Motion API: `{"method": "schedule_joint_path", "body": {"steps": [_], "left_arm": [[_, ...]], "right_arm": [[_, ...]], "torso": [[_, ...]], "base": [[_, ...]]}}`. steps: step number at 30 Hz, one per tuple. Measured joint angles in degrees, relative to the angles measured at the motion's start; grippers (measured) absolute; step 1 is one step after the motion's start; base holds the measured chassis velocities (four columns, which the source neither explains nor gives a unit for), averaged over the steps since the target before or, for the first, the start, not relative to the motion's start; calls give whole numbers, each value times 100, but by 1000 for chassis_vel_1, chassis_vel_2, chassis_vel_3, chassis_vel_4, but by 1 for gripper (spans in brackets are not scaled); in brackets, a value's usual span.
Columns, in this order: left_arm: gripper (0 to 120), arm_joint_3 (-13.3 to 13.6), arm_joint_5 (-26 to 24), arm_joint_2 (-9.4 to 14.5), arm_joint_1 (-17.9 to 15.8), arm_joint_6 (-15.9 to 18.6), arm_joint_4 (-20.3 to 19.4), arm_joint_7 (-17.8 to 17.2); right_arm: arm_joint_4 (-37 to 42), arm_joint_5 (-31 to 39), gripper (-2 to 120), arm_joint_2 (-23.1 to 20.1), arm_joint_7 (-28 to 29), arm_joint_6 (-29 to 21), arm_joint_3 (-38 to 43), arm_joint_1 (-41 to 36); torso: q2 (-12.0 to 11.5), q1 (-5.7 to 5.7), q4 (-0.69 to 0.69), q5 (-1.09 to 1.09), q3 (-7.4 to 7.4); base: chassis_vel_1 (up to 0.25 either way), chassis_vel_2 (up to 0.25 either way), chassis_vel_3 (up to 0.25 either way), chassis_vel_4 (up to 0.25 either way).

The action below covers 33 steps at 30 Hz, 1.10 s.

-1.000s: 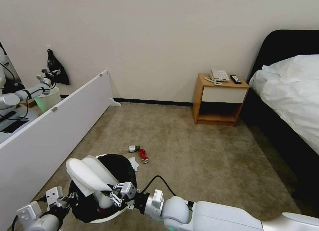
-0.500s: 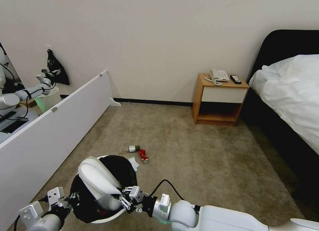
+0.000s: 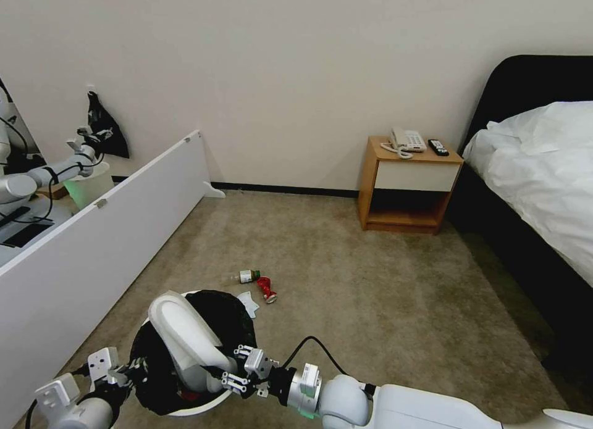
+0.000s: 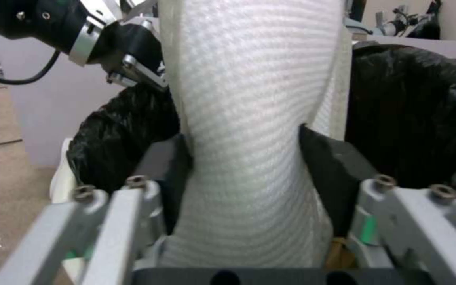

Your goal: Pick up the trash bin and place the garbage on the floor into it.

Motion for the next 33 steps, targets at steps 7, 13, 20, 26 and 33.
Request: {"method": "schedule_joint_path", "body": {"steps": [7, 13, 20, 26, 33], "left_arm": [[2, -3, -2, 5, -1, 0, 0, 0], [2, 7, -4, 1, -4, 0, 8, 2], [2, 14, -2, -14, -5, 0, 23, 11], [2, 38, 14, -40, -13, 0, 28, 16], [2, 34, 23, -37, -20, 0, 57, 25]], "right_arm": [[6, -19, 78, -24, 7, 3, 19, -7], [-7, -35, 85, -18, 13, 20, 32, -8], [-34, -73, 81, -10, 14, 53, 48, -8], [-22, -76, 79, -21, 16, 60, 55, 3], [139, -64, 79, -59, 63, 81, 157, 22]], "torso": [[0, 0, 0, 0, 0], [1, 0, 0, 0, 0], [1, 0, 0, 0, 0], [2, 0, 0, -1, 0], [1, 0, 0, -1, 0]], "base": [[0, 0, 0, 0], [0, 0, 0, 0], [0, 0, 0, 0], [0, 0, 0, 0], [0, 0, 0, 0]]}}
